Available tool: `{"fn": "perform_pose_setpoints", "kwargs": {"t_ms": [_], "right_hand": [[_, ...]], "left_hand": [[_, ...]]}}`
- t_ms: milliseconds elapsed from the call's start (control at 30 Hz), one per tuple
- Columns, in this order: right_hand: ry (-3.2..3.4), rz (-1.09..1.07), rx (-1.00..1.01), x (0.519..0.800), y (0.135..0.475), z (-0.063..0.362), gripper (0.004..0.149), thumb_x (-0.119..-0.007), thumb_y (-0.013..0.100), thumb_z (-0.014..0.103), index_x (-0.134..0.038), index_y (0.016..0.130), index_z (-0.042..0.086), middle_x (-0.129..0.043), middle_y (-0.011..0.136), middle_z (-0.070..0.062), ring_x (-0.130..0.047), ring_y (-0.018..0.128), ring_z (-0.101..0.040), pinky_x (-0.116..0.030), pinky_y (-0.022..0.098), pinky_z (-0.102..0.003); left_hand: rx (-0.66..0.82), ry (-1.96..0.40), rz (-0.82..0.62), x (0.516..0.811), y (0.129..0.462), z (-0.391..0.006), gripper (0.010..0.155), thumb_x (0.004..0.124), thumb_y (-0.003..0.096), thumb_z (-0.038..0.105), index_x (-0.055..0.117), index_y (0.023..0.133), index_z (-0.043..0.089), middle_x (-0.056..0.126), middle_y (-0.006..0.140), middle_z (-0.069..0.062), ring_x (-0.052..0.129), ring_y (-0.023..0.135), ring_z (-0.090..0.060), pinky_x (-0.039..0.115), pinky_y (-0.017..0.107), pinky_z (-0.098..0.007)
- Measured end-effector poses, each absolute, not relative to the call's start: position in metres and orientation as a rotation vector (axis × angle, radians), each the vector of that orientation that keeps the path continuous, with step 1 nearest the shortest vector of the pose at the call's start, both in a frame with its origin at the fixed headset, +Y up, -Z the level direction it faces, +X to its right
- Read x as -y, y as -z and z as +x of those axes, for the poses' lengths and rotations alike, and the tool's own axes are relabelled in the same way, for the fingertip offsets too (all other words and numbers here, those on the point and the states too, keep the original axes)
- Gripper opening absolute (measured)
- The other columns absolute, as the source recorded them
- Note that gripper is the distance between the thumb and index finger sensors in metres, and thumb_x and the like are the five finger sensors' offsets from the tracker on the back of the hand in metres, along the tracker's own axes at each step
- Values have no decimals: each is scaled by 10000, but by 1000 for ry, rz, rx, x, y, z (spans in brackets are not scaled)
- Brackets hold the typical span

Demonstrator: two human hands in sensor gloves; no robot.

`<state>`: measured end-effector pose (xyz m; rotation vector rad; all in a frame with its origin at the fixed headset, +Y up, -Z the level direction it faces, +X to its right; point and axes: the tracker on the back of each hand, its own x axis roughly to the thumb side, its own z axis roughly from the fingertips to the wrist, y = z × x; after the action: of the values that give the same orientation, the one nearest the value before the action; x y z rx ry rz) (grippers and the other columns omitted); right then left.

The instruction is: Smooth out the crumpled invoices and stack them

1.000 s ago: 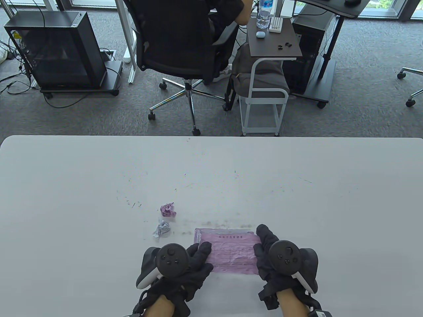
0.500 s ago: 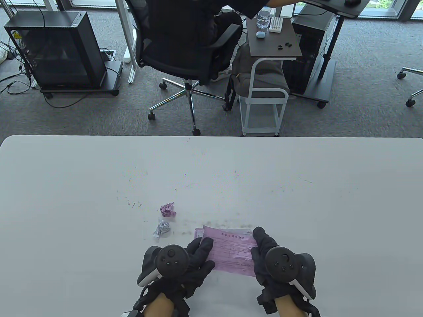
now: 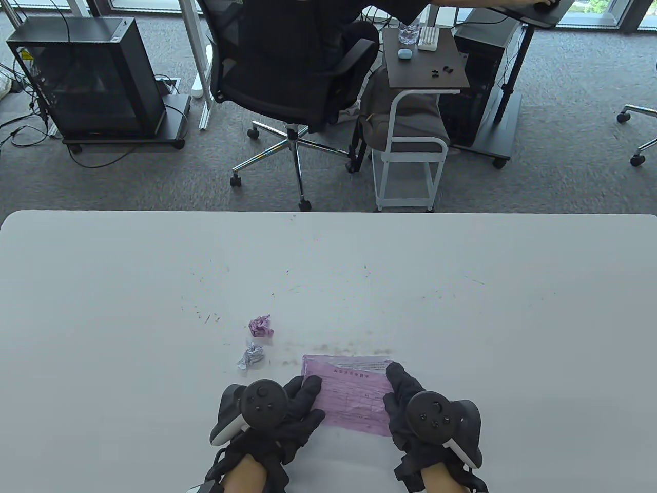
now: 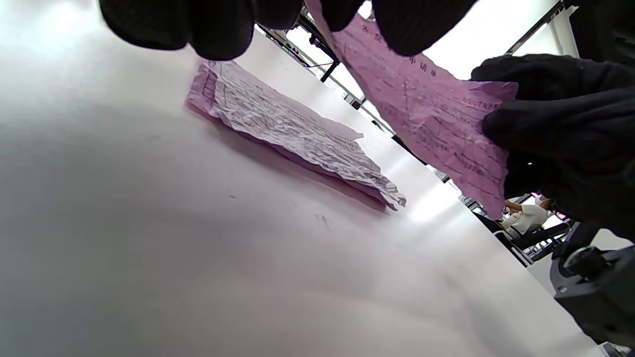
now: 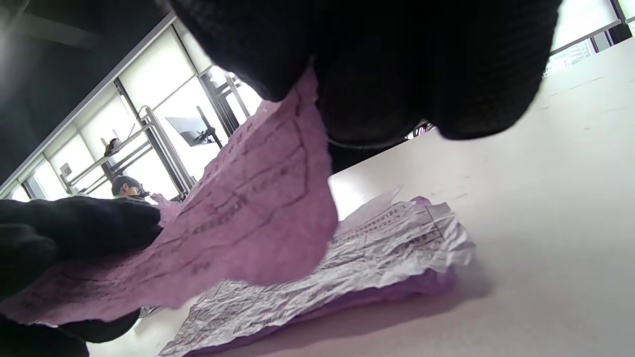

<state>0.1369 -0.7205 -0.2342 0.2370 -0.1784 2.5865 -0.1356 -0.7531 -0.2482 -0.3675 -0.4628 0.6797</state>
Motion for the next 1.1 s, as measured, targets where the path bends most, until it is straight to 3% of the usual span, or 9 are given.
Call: {"fn": "perform_pose_setpoints", "kwargs": {"t_ms": [400,533,800,1100], "right_hand": [[-2578,139,143,716,255,140,573,-808,499,191,-528,988,89,-830,798,-160,-942,529,-271,-872,388,-457],[-2578,87,101,721,276,139,572,-811,498,184,-531,987,84,-830,795,-168,-941,525,-276,-869,385,-461],[-2766,100,0,741,303,126,590,-814,493,185,-516,993,87,-826,803,-160,-940,537,-276,-869,394,-461],[-2945,129,-62,765,315,105,578,-814,495,190,-531,988,89,-841,790,-159,-945,533,-269,-871,392,-457]], "left_hand": [[445,-612,-404,763,247,-130,644,667,616,361,386,1143,118,269,1125,-160,508,978,-549,581,657,-627],[413,-677,-474,756,246,-121,674,661,622,374,328,1146,111,194,1123,-156,455,977,-569,563,662,-620],[384,-531,-604,757,268,-115,687,633,631,380,255,1144,124,109,1109,-138,338,986,-591,505,681,-632],[359,-385,-527,781,279,-116,688,658,623,379,281,1141,130,105,1099,-114,221,971,-576,376,684,-642]]}}
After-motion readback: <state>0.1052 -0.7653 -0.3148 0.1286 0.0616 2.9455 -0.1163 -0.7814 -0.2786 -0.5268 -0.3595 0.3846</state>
